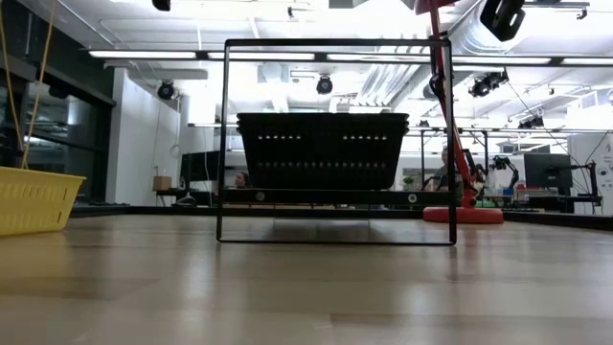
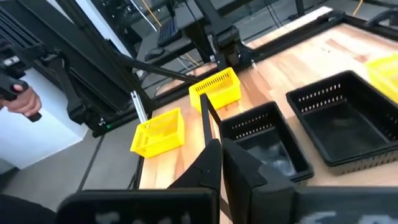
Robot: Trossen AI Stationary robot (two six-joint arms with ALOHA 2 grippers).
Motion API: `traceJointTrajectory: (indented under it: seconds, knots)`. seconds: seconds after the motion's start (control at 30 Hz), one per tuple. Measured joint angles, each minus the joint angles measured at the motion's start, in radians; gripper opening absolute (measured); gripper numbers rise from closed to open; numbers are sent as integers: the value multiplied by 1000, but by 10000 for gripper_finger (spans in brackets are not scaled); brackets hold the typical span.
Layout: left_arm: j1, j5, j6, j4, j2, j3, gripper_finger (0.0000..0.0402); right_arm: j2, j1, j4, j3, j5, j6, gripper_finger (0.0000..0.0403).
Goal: Stack baskets on shelf by color
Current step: Stack the yellow bin on top of the yellow bin on the shelf
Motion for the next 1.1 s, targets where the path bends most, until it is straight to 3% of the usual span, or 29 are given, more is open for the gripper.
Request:
traceJointTrajectory:
  seconds: [0.27, 0.6, 0.83, 1.1]
  knots:
    - [-51, 7, 0, -254, 64, 151, 177, -37, 0, -3, 0, 26, -17, 2]
    - [-149, 60, -14, -814, 168, 338, 180, -37, 0, -58, 0, 51, -44, 0]
    - [-252, 87, -176, -1159, 199, 310, 180, -37, 0, -126, 0, 78, -43, 0]
    - [-376, 147, -195, -1166, 203, 92, 180, -37, 0, -128, 0, 78, -37, 0]
